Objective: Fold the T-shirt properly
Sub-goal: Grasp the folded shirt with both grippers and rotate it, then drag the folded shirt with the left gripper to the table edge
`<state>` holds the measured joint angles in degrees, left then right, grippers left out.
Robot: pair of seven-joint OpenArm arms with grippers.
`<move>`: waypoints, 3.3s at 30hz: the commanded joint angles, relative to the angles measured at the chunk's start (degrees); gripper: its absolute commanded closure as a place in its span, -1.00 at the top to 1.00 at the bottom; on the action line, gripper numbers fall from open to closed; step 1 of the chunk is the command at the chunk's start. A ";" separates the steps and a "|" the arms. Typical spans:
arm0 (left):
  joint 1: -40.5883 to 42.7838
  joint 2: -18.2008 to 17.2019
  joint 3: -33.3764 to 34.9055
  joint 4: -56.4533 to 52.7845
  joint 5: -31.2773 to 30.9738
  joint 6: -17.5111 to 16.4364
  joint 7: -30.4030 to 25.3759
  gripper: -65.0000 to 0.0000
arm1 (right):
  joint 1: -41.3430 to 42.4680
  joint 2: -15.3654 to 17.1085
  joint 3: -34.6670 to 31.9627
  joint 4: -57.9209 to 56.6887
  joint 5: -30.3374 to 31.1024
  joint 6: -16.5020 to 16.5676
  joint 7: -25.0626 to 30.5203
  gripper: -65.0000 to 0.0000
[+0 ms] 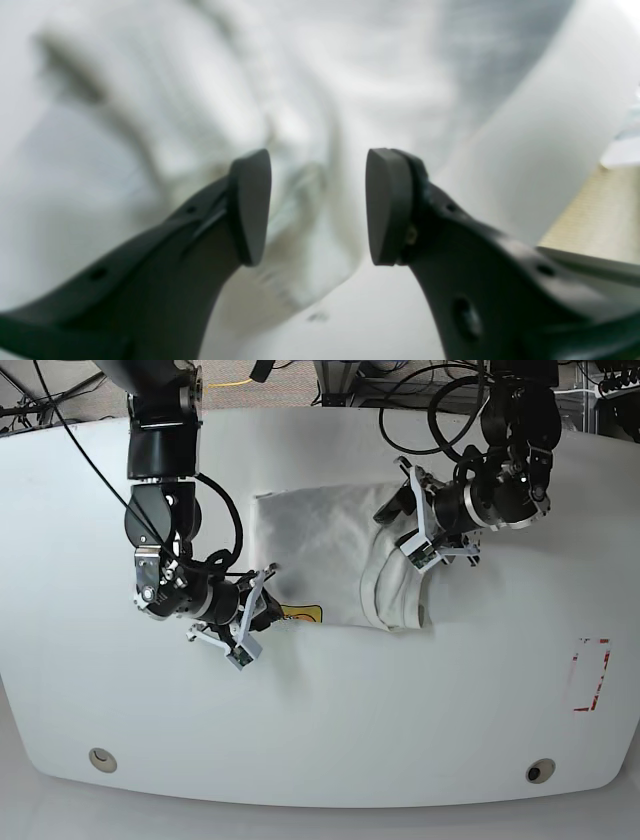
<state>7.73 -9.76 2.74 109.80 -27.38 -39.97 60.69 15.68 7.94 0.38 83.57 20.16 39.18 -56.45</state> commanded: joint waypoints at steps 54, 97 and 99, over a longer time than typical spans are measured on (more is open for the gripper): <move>-12.43 4.88 -2.52 -4.52 22.50 5.28 -3.41 -0.14 | -18.98 -9.92 -12.12 18.28 -8.08 -0.45 4.71 -0.56; 1.55 -7.08 -30.83 -36.61 26.54 9.77 -36.38 -0.14 | -13.97 4.58 11.88 11.42 17.24 -0.37 2.86 -0.56; 0.23 -10.15 -33.20 -40.48 26.45 8.54 -36.38 -0.14 | -13.97 4.67 11.88 11.95 17.24 -0.37 2.86 -0.56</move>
<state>7.64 -17.12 -28.95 72.95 -5.50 -31.81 17.74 0.82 11.94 12.01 93.86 36.29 38.54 -54.70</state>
